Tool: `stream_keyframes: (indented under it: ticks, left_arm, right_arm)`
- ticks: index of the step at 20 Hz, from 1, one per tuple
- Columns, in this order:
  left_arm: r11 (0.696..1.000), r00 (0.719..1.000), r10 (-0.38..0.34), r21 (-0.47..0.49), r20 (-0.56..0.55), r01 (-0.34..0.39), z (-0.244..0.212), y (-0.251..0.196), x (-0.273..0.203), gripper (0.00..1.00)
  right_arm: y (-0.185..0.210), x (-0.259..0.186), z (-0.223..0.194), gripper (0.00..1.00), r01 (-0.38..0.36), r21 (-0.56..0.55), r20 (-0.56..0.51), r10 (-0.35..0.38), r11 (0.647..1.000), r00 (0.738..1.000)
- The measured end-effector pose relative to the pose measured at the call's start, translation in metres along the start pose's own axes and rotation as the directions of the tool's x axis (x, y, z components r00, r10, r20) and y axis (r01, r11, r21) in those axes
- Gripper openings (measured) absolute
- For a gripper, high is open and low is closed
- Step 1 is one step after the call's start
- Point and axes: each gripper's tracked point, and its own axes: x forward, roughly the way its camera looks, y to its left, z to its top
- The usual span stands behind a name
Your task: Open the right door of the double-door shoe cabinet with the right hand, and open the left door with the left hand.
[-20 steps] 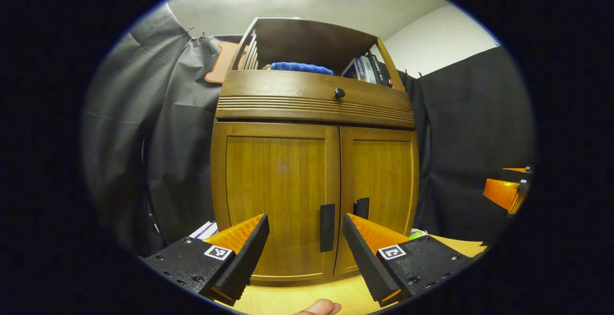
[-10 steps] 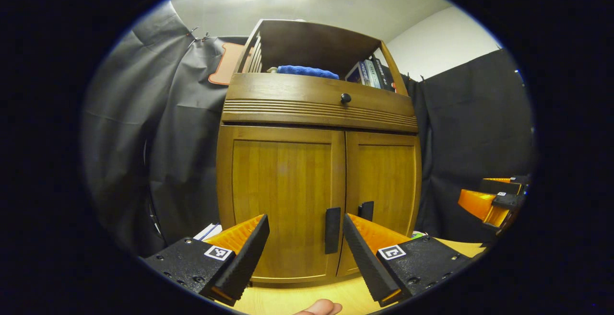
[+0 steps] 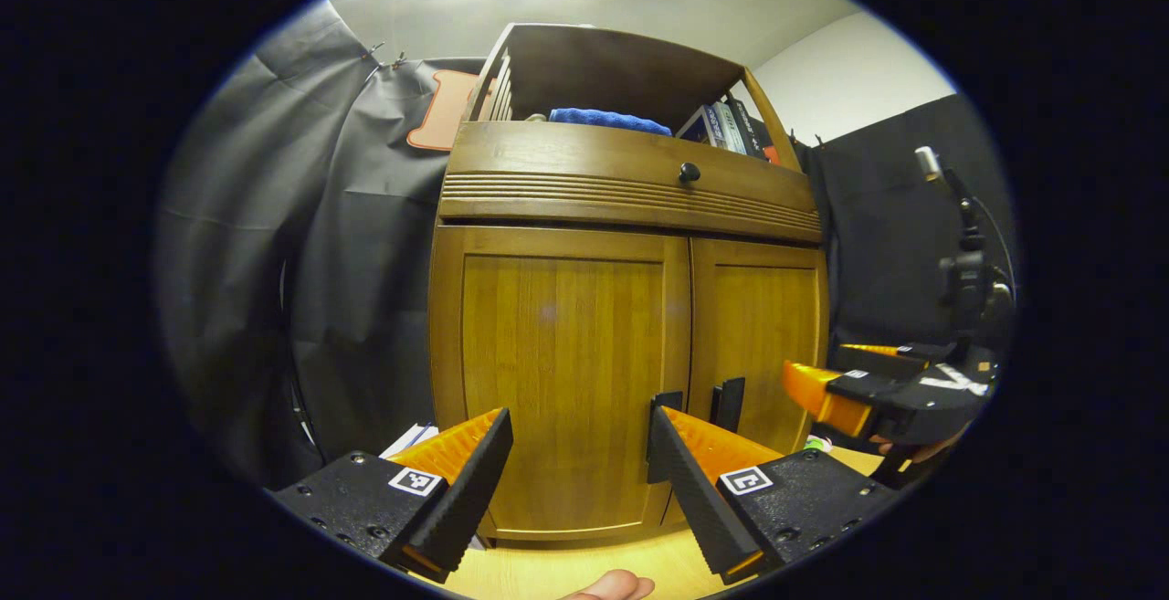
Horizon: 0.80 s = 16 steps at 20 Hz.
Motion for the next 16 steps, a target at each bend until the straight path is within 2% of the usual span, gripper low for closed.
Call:
stream_keyframes:
  ticks: [1, 2, 3, 4, 5, 6, 7, 10, 12, 14, 16]
  left_arm:
    - [1.0, 1.0, 0.0, -0.001, -0.003, 0.0, -0.001, -0.001, 0.0, 0.92]
    - [1.0, 1.0, -0.002, 0.001, -0.005, 0.002, -0.001, -0.001, 0.001, 0.92]
    - [1.0, 1.0, -0.003, 0.001, -0.006, 0.003, -0.002, -0.001, 0.003, 0.92]
    - [1.0, 1.0, -0.003, 0.002, -0.005, 0.003, -0.002, -0.001, 0.003, 0.92]
    - [1.0, 1.0, -0.001, -0.001, -0.005, 0.001, -0.002, 0.0, 0.004, 0.92]
    - [1.0, 1.0, 0.0, -0.005, -0.005, 0.0, -0.002, 0.001, 0.003, 0.95]
    - [1.0, 1.0, -0.003, -0.008, -0.003, 0.003, -0.001, 0.001, 0.004, 0.92]
    - [1.0, 1.0, -0.005, -0.015, -0.006, 0.004, -0.002, 0.001, 0.003, 0.92]
    - [1.0, 1.0, -0.013, -0.018, -0.01, 0.013, -0.003, -0.001, 0.005, 0.92]
    - [1.0, 1.0, -0.023, -0.021, -0.016, 0.023, -0.005, -0.002, 0.005, 0.95]
    - [0.999, 0.999, -0.026, -0.02, -0.02, 0.026, -0.007, -0.002, 0.006, 0.92]
  right_arm:
    - [0.007, 0.011, -0.007, 0.94, -0.012, -0.004, -0.01, 0.012, 1.0, 1.0]
    - [0.01, 0.021, -0.013, 0.96, -0.017, -0.001, -0.022, 0.017, 1.0, 1.0]
    - [0.014, 0.028, -0.021, 0.93, -0.018, 0.018, -0.036, 0.019, 1.0, 0.999]
    - [0.016, 0.035, -0.028, 0.96, -0.016, 0.041, -0.052, 0.018, 0.999, 0.999]
    - [0.019, 0.041, -0.034, 0.94, -0.018, 0.055, -0.067, 0.022, 0.998, 0.997]
    - [0.022, 0.049, -0.037, 0.94, -0.027, 0.06, -0.076, 0.032, 0.998, 0.997]
    - [0.025, 0.055, -0.042, 0.94, -0.033, 0.059, -0.083, 0.038, 0.998, 0.996]
    - [0.031, 0.074, -0.06, 0.94, -0.032, 0.051, -0.123, 0.038, 0.998, 0.992]
    - [0.043, 0.078, -0.06, 0.9, -0.071, 0.059, -0.113, 0.077, 0.996, 0.991]
    - [0.054, 0.078, -0.061, 0.62, -0.114, 0.052, -0.099, 0.119, 0.992, 0.988]
    - [0.053, 0.077, -0.059, 0.34, -0.13, 0.025, -0.098, 0.132, 0.991, 0.986]
